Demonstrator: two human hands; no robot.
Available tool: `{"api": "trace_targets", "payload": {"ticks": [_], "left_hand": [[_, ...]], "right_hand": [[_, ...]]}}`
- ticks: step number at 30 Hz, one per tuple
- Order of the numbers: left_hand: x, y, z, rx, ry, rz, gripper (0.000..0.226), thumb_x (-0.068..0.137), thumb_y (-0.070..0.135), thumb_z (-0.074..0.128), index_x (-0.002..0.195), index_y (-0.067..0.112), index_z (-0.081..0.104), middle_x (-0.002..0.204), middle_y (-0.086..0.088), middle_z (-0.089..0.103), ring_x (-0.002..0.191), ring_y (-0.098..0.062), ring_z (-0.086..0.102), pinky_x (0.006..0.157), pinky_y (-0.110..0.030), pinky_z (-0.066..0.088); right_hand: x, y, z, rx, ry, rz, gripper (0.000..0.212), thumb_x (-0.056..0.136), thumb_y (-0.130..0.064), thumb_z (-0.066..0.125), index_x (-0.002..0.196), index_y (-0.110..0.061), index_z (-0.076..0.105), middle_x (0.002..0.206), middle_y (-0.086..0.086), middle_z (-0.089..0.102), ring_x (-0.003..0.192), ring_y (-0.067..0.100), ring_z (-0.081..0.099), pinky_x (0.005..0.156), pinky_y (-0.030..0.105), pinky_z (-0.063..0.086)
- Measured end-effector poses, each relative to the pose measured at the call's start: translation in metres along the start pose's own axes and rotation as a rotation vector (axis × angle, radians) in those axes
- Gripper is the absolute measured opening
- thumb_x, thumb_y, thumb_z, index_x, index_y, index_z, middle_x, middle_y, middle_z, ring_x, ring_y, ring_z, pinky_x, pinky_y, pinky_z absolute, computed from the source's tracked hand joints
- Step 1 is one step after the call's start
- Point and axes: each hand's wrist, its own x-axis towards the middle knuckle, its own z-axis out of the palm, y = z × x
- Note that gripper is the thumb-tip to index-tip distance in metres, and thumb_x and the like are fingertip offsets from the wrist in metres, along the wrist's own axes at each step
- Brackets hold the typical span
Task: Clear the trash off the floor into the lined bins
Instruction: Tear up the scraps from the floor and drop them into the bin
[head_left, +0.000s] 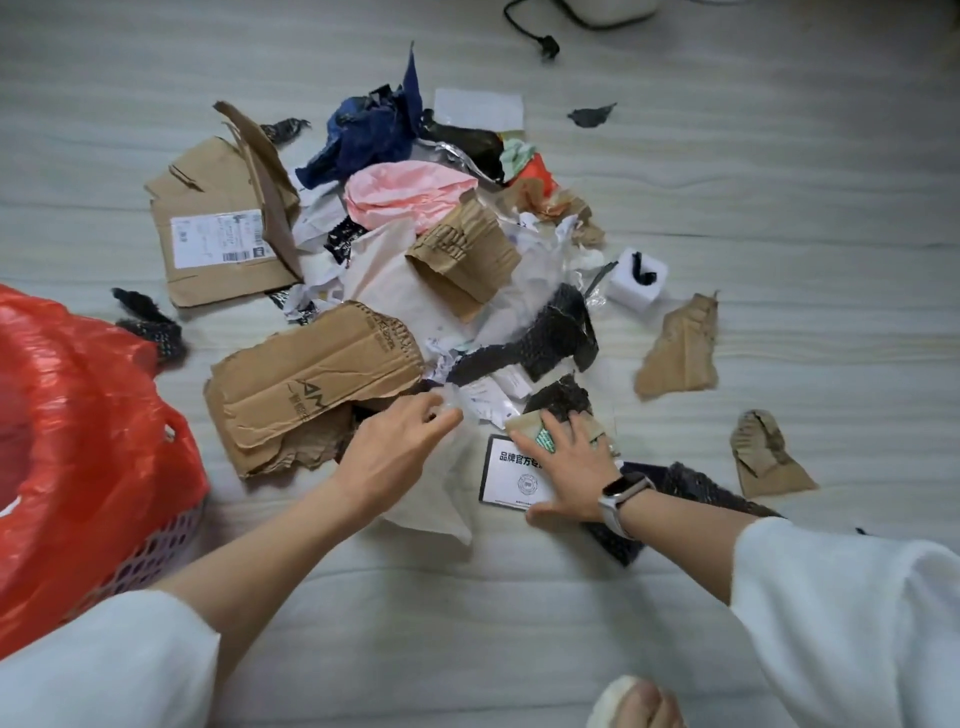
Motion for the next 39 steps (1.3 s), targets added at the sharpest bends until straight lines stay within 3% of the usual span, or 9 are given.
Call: {"api": "trace_targets", "payload": {"ticks": [4,9,15,19,22,25,32,36,39], "left_hand": [[-0.007,0.002,-0.004,0.070,0.032,0.039,0.063,0.046,-0.014,0.069,0.096,0.018,0.047,0.075,-0.007,0.058,0.055,-0.025,0.053,0.032,-0.024,0.030],[-0.009,-0.004,-0.012,0.048,0.049,-0.004,0.036,0.065,0.001,0.035,0.092,0.022,0.045,0.072,-0.005,0.056,0.057,-0.025,0.055,0.031,-0.023,0.029],[-0.002,-0.014,-0.048,-0.014,0.096,-0.094,0.039,0.056,0.002,0.060,0.091,0.019,0.065,0.075,-0.004,0.060,0.057,-0.028,0.060,0.032,-0.026,0.037],[0.018,-0.025,-0.110,-0.099,0.327,-0.228,0.030,0.063,0.014,0.051,0.088,0.016,0.068,0.082,-0.005,0.064,0.063,-0.029,0.061,0.046,-0.028,0.044],[0.023,-0.044,-0.180,-0.131,0.635,-0.339,0.027,0.065,0.014,0.052,0.087,0.010,0.069,0.081,-0.011,0.065,0.065,-0.030,0.060,0.055,-0.027,0.044],[-0.004,-0.069,-0.246,-0.206,0.947,-0.445,0.029,0.067,0.021,0.048,0.086,0.011,0.068,0.084,-0.010,0.065,0.075,-0.019,0.057,0.066,-0.028,0.043],[-0.143,-0.095,-0.296,0.003,1.197,-0.518,0.025,0.065,0.013,0.049,0.089,0.021,0.054,0.082,-0.011,0.059,0.074,-0.012,0.051,0.067,-0.020,0.038],[-0.213,-0.112,-0.274,0.094,0.960,-0.810,0.034,0.067,0.028,0.041,0.092,0.017,0.061,0.087,-0.011,0.062,0.076,-0.027,0.059,0.067,-0.032,0.048],[-0.232,-0.131,-0.233,0.082,0.286,-0.955,0.062,0.072,0.050,0.034,0.121,0.016,0.052,0.117,-0.015,0.053,0.108,-0.036,0.053,0.089,-0.048,0.047]], "right_hand": [[0.005,-0.015,0.000,0.017,0.167,0.013,0.088,0.066,-0.043,0.074,0.137,-0.036,0.022,0.138,0.009,0.026,0.121,0.036,0.029,0.097,0.046,0.039],[0.006,-0.013,-0.012,0.336,0.239,0.072,0.047,0.082,-0.017,0.063,0.124,-0.012,0.042,0.123,0.013,0.049,0.113,0.030,0.040,0.091,0.037,0.039],[-0.006,-0.025,-0.076,0.624,0.418,-0.017,0.023,0.085,-0.005,0.058,0.107,-0.006,0.065,0.113,0.012,0.065,0.108,0.027,0.057,0.084,0.022,0.039],[-0.020,-0.051,-0.152,0.745,0.621,-0.136,0.022,0.085,0.000,0.057,0.105,-0.005,0.066,0.107,0.008,0.065,0.097,0.018,0.058,0.077,0.017,0.042],[-0.032,-0.082,-0.219,0.875,0.880,-0.259,0.025,0.081,0.009,0.057,0.101,-0.004,0.065,0.100,0.000,0.061,0.086,0.008,0.054,0.068,0.001,0.039],[-0.041,-0.128,-0.271,1.077,1.036,-0.369,0.024,0.083,0.007,0.058,0.100,-0.009,0.064,0.091,-0.005,0.060,0.078,-0.008,0.055,0.065,-0.002,0.039],[-0.040,-0.270,-0.287,1.315,0.975,-0.615,0.016,0.086,-0.001,0.057,0.096,-0.012,0.062,0.087,-0.001,0.061,0.073,-0.005,0.056,0.068,0.006,0.043],[-0.026,-0.332,-0.262,1.109,0.886,-0.724,0.012,0.084,-0.005,0.060,0.093,-0.009,0.067,0.091,0.014,0.066,0.083,0.020,0.059,0.075,0.029,0.048],[-0.016,-0.369,-0.227,0.709,0.818,-0.777,0.022,0.079,0.006,0.058,0.099,-0.001,0.066,0.098,0.018,0.067,0.089,0.026,0.060,0.077,0.021,0.038]]}}
